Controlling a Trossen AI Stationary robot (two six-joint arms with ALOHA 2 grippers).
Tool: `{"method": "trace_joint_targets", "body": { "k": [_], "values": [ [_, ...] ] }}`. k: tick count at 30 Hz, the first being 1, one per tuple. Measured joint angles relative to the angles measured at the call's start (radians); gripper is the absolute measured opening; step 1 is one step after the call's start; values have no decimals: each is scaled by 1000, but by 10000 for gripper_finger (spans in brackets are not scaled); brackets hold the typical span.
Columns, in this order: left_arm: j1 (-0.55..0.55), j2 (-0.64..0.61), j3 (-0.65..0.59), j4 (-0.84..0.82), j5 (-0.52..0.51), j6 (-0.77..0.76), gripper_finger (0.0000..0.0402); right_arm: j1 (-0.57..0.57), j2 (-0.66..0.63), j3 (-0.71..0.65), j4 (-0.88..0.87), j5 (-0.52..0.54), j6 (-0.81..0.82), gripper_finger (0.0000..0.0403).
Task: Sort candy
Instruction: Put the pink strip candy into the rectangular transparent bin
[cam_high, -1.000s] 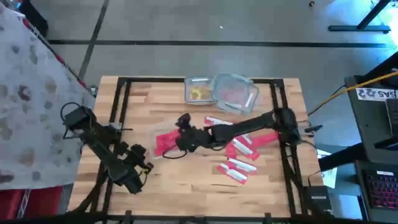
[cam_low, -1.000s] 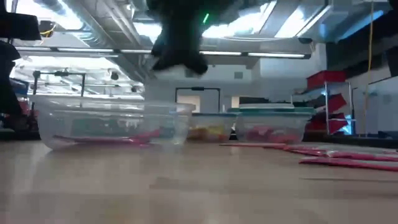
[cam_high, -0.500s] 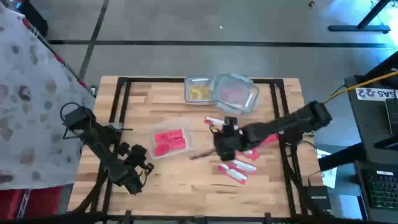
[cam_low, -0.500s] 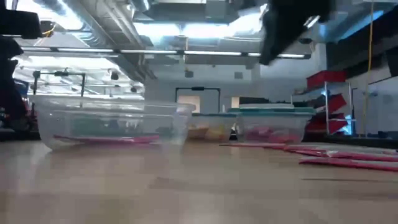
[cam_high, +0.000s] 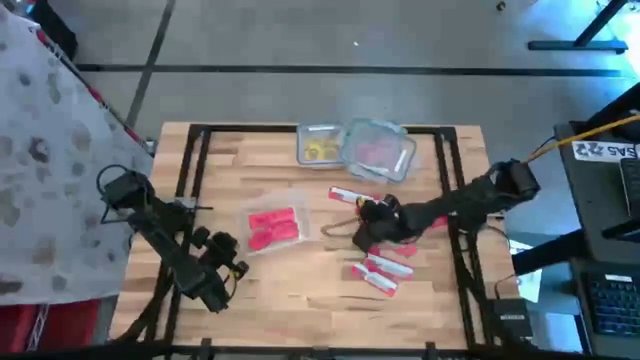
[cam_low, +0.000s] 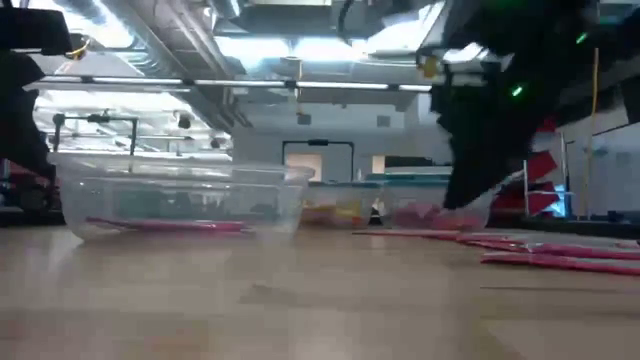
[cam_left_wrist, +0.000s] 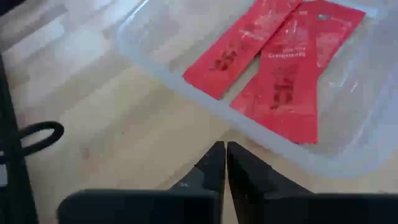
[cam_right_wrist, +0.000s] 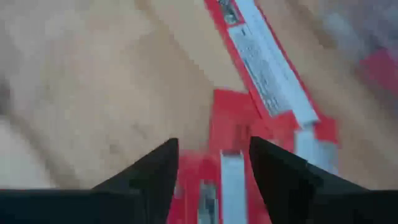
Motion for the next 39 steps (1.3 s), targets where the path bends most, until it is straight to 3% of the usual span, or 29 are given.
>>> {"method": "trace_joint_targets", "body": {
  "k": [9,14,24,34,39],
  "values": [
    [2,0,0,1,1,0,0,-87,35,-37,68,-127,-25,186],
    [2,0,0,2,0,-3,0,-85,106,-31,107,-120,-26,173],
    [2,0,0,6,1,-8,0,-78,130,-16,189,-154,-116,12],
    [2,0,0,5,15,-8,0,-15,43,108,172,-124,-272,7],
    [2,0,0,-1,121,17,0,10,34,214,170,-107,-404,3]
  ]
}}
